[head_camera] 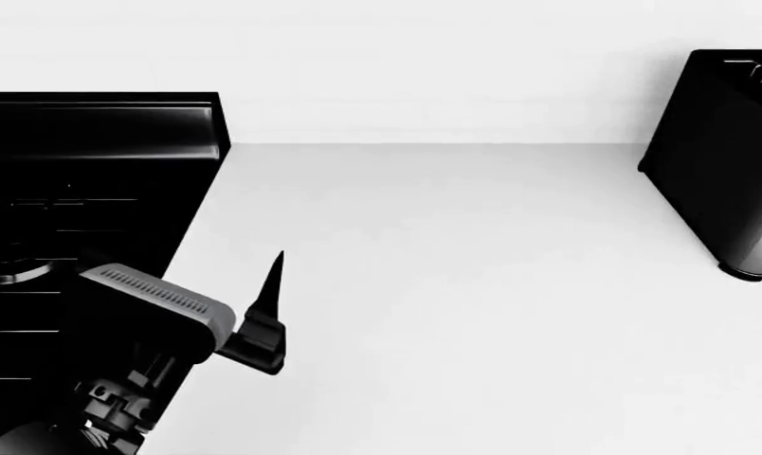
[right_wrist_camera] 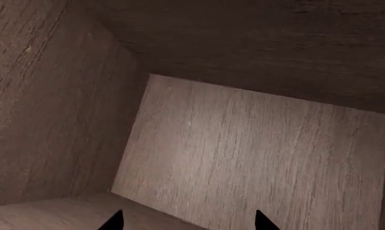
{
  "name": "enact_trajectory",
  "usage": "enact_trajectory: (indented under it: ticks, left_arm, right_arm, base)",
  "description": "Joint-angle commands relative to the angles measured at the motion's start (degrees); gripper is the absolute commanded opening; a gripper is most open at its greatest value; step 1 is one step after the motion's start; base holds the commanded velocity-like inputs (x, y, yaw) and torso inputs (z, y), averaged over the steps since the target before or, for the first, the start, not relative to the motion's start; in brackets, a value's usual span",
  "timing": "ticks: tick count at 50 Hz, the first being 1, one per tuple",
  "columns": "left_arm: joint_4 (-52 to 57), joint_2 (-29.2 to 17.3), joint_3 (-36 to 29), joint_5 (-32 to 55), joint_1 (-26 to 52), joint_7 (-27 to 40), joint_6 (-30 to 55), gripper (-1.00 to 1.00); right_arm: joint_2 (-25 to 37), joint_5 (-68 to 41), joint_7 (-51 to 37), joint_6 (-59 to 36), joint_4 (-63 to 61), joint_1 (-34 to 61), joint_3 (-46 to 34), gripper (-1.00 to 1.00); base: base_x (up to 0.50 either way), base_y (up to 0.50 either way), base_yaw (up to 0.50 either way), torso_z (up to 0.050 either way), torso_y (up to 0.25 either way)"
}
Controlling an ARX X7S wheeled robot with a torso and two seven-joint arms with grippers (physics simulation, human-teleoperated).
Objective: Pick the apricot, lemon from the counter and place them in the cabinet. Then close the cabinet.
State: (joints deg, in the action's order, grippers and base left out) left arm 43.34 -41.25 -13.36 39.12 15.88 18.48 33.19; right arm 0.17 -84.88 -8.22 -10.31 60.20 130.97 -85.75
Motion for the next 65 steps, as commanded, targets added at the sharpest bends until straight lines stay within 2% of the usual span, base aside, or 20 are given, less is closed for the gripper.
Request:
enact_trajectory:
  ticks: [1,6,27,41,43,46,65]
  left_arm:
    - [-0.02,-0.03,-0.12,0.07,0.10,0.06,-0.05,1.00]
    - [-0.24,-0.03,-0.09,-0.12,-0.27,-0.04,-0.52,1.00]
    - [-0.67,0.21,-0.59,-0.71,-0.73,0.04,-1.25,1.00]
    - [-0.80,0.11,-0.72,-0.87,-0.86,0.09,-1.50,1.00]
    - [-1.18,-0.10,-0.17,-0.95,-1.47,-0.08,-2.27,1.00]
    - [-1.29,-0.21,0.13,-0.94,-1.75,-0.12,-2.63,1.00]
    - [-1.05,-0.33,-0.10,-0.82,-1.63,0.05,-2.54,1.00]
  right_arm:
    - [-0.15,-2.25,1.16,4.05,-1.41,-0.44,-3.60,1.00]
    - [0.25,-1.77,1.37,6.10,-3.55,-0.16,-3.12,1.00]
    - [15.71,1.61,-14.06,7.64,-39.02,1.72,-0.66,1.00]
    - [24.69,3.65,-21.30,7.27,-56.92,0.75,1.25,1.00]
    - [28.47,4.53,-24.27,6.81,-65.16,0.92,1.20,1.00]
    - [30.60,5.17,-26.09,6.09,-70.02,1.25,1.52,1.00]
    - [35.01,6.85,-30.81,1.53,-81.02,0.25,3.10,1.00]
  base:
    - [0.00,0.00,0.00,0.000,0.000]
    - [0.00,0.00,0.00,0.000,0.000]
    - [0.00,0.00,0.00,0.000,0.000]
    - [0.00,0.00,0.00,0.000,0.000]
    - [0.00,0.00,0.00,0.000,0.000]
    - [0.00,0.00,0.00,0.000,0.000]
    - [0.00,0.00,0.00,0.000,0.000]
